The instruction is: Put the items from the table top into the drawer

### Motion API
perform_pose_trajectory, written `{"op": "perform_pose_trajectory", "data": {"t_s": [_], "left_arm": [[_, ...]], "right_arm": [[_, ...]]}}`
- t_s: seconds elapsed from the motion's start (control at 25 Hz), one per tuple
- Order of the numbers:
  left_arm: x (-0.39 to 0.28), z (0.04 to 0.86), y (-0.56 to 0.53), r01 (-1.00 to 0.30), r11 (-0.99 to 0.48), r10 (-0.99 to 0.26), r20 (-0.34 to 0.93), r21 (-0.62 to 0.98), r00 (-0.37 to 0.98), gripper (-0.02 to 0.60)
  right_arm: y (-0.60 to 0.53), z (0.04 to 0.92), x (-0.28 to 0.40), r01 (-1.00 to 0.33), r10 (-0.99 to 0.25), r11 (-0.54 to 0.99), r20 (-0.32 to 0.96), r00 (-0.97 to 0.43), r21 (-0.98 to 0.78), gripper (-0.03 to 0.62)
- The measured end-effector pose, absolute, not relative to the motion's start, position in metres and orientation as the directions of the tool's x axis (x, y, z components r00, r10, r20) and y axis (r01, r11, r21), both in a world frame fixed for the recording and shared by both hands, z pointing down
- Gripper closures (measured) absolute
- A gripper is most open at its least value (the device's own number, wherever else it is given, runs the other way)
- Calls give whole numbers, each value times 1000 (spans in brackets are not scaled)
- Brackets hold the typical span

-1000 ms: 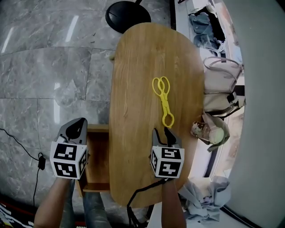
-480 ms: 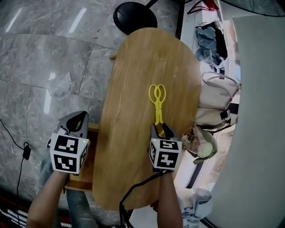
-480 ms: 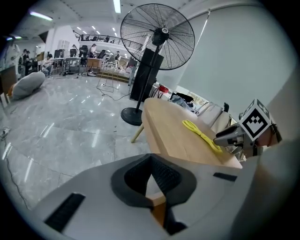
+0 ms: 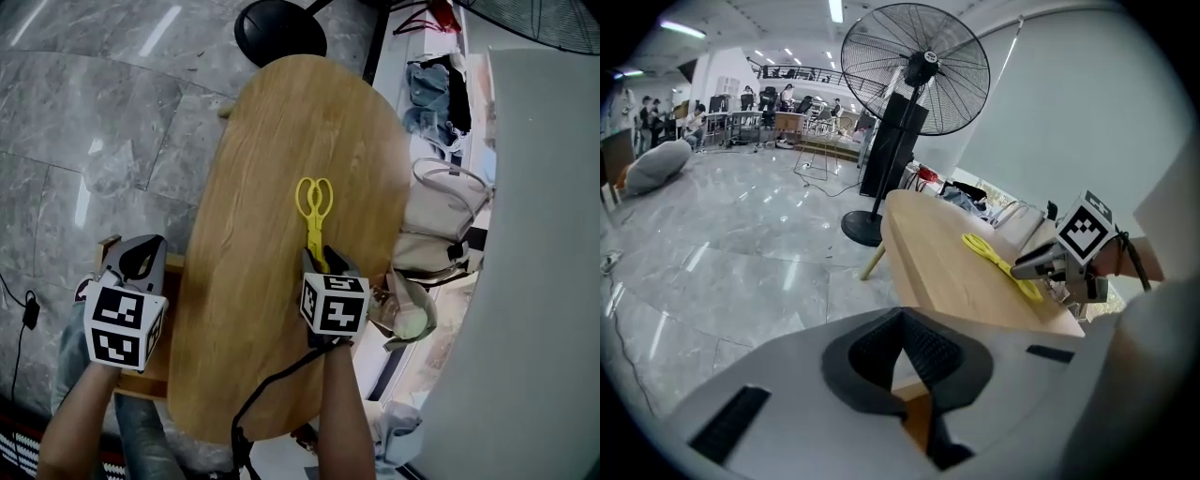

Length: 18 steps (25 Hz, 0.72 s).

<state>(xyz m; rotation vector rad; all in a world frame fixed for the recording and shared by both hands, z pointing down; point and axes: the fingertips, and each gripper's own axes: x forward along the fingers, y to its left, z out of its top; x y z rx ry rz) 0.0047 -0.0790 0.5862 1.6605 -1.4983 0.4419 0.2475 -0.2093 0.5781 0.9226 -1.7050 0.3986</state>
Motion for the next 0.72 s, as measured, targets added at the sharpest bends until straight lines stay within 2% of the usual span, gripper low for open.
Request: {"op": "perform_pose_trajectory", "data": {"t_s": [0.72], "left_arm": [[0,588,-63,-941,44,-640,733,336,232,586]], "right_arm": [[-226,592,243,-784,-320,612,939,-128,102,448]]}}
